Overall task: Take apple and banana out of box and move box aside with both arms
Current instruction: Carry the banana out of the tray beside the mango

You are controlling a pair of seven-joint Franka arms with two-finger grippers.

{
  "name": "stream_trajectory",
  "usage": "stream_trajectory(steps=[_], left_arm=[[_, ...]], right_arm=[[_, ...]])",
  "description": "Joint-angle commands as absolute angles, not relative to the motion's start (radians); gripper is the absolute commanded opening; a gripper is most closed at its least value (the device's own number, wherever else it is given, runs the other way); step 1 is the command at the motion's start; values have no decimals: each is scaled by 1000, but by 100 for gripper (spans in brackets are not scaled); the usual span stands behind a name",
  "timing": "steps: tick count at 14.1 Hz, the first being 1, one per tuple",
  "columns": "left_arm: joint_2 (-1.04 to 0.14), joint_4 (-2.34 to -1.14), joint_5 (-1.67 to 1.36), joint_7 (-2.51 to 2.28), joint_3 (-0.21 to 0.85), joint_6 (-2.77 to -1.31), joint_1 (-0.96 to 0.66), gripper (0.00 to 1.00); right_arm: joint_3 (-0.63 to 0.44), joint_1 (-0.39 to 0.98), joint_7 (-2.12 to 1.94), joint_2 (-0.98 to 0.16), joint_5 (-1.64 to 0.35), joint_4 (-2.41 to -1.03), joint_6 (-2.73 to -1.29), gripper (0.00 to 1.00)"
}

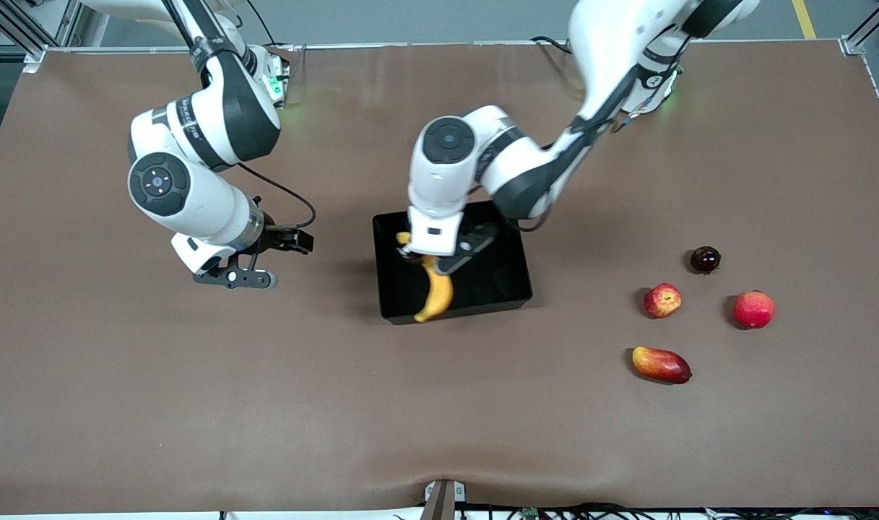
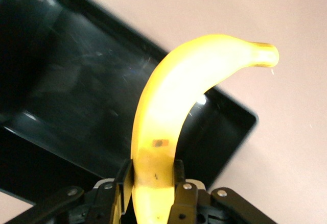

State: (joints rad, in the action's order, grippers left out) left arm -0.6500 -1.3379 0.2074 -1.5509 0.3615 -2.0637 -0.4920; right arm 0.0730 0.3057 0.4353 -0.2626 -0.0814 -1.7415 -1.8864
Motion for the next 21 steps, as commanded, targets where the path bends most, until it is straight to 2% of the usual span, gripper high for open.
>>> stream_trajectory(steps=[1, 4, 8, 11, 14, 15, 16, 17, 18, 21], left_arm=[[-581, -1371, 195, -1368, 365, -1955, -393, 0], [-569, -1390, 212, -1168, 361, -1869, -257, 0], [-583, -1402, 222, -921, 354, -1856, -48, 0], [-649, -1397, 277, -688, 354, -1874, 141, 0], [-716, -1393, 301, -560, 353, -1922, 230, 0], [-735, -1394, 333, -552, 344, -1954, 233, 0], [-753, -1394, 372, -551, 322, -1979, 232, 0], [-774, -1394, 397, -549, 305, -2002, 233, 0], [-791, -1396, 400, -549, 301, -2023, 239, 0], [-828, -1396, 434, -551, 299, -2034, 235, 1]], right_arm=[[69, 343, 454, -273, -83, -1755, -1956, 100], [69, 391, 454, -349, -87, -1744, -2069, 100], [69, 480, 446, -506, -92, -1682, -2166, 100], [69, 525, 437, -587, -87, -1631, -2166, 100], [69, 549, 425, -636, -80, -1629, -2216, 100], [69, 558, 420, -644, -74, -1631, -2232, 93], [68, 564, 384, -646, -61, -1634, -2232, 56], [67, 563, 338, -646, -58, -1634, -2227, 24], [67, 558, 327, -644, -58, -1631, -2224, 2], [67, 549, 324, -638, -58, -1631, -2220, 0]])
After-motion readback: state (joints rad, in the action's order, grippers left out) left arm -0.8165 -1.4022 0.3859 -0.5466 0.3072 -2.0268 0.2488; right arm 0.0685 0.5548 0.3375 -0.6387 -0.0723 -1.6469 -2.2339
